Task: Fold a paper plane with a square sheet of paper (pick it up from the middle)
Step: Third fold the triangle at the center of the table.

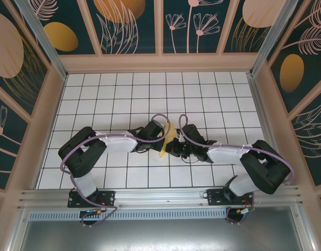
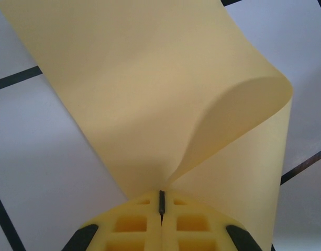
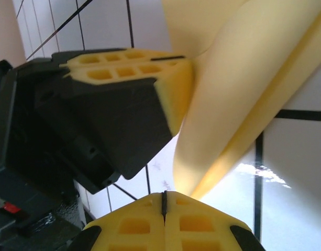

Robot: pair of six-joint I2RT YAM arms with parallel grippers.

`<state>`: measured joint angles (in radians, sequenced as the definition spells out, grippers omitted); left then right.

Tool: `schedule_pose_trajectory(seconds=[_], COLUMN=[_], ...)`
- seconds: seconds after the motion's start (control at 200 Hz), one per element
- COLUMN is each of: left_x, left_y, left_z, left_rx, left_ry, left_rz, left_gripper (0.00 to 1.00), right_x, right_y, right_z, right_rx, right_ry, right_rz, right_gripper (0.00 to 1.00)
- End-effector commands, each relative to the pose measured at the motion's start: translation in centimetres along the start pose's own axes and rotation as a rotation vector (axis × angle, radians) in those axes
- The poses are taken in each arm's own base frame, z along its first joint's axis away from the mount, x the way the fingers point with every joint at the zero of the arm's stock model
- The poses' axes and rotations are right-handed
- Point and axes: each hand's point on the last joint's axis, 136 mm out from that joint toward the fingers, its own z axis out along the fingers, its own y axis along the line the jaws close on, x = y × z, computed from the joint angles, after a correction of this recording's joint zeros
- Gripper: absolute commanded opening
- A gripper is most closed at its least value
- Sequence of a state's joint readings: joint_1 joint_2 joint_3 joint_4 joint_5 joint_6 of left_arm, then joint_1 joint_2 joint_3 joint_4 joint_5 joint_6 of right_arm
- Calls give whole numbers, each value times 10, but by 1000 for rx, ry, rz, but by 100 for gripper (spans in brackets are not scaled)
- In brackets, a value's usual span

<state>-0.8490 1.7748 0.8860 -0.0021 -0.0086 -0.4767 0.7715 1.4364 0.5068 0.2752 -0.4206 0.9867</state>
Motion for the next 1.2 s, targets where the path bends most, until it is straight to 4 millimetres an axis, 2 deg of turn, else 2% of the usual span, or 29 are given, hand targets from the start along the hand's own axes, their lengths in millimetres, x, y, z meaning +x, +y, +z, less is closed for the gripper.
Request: schedule_pose_trajectory(seconds=[0.0,0.51,0.846,1.006,1.136,1.196], left_x=[-4,0,1,2,2,3], left_y=[2,5,6,7,7,8], left_z=[5,9,11,12,11,11], left_rx=[-16,-29,-34,-36,-37,-40], left_ry=[-4,11,18,21,19,22], left_rz=[14,17,17,18,18,17], left_gripper=[0,0,0,0,0,0], right_x=[6,11,16,20,20,18], right_y=[6,7,-14,-34,-38,-28], right_z=[6,22,32,32,31,30], right_rx=[-47,-74,-19,58,81,41], right_ry=[31,78,97,105,102,106], right_rz=[8,11,28,56,58,43], right_gripper=[0,0,0,0,0,0])
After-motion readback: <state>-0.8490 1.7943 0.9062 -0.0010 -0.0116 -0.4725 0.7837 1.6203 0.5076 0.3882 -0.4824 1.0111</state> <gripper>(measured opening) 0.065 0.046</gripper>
